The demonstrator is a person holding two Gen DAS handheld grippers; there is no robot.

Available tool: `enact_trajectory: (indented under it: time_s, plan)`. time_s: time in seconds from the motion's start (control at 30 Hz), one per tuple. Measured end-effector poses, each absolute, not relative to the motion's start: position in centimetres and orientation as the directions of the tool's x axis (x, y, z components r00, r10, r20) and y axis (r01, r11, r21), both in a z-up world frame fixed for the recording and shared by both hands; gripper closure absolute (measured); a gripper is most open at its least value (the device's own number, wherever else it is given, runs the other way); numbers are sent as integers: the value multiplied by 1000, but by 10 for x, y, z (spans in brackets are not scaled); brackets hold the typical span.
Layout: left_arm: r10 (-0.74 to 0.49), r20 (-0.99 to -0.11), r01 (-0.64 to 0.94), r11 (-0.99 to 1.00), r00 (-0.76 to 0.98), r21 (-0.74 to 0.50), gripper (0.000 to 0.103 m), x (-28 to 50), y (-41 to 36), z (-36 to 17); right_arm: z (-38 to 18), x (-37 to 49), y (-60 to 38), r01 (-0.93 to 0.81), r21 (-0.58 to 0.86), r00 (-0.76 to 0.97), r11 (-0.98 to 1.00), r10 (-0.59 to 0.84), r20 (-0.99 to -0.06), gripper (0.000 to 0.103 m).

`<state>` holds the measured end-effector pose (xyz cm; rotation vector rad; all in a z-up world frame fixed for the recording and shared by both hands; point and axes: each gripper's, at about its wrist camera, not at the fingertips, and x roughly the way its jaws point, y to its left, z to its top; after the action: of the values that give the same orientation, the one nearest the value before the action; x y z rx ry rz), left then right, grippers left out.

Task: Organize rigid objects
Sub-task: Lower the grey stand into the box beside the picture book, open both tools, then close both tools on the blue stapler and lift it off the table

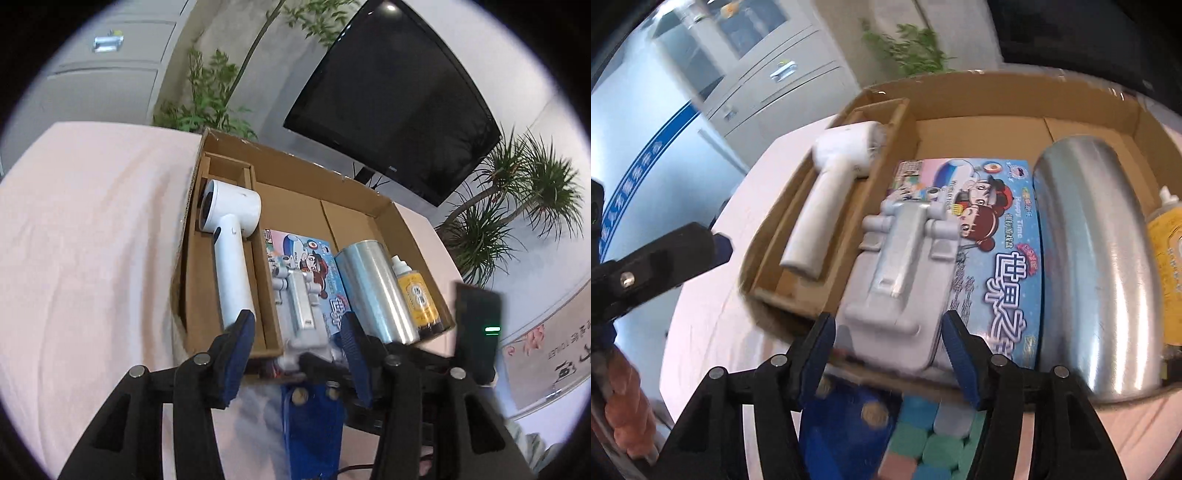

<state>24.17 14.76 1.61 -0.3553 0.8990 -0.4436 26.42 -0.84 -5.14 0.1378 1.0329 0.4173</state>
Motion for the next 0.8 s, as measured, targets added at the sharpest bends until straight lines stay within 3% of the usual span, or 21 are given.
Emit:
enact_trajectory:
  time_s: [0.03,0.07,0.1,0.2,0.3,0.37,0.47,0.53,0.8]
  plan:
    - [-503,-663,230,858,555,-458,54,235,146,16,-39,246,-14,-309,288,482,906,411,-774,26]
    - [-490,-662,238,867,566,-438,45,226,144,15,-30,232,-20,-328,277,512,903,416,-751,14]
    - [-478,-662,239,874,577,-423,34,218,142,12,-23,221,-26,-336,258,537,906,410,-738,13]
    - [-519,-644,252,849,563,-464,26,204,131,1,-22,184,-53,-342,188,578,921,364,-730,13]
    - [-541,-665,275,839,515,-470,26,202,110,-13,-44,165,-76,-375,224,511,900,402,-760,19]
    - [-538,-685,269,842,492,-468,27,204,98,-22,-60,158,-86,-394,220,470,892,401,-786,32]
    - [-567,-679,266,822,467,-503,27,206,85,-30,-73,158,-93,-416,251,435,874,434,-789,37]
    - [-528,-703,256,848,478,-463,28,206,79,-34,-77,164,-97,-411,273,417,870,445,-792,42]
    - [-443,-766,86,884,466,-459,31,182,117,-61,-71,127,-56,-517,355,311,779,557,-770,43]
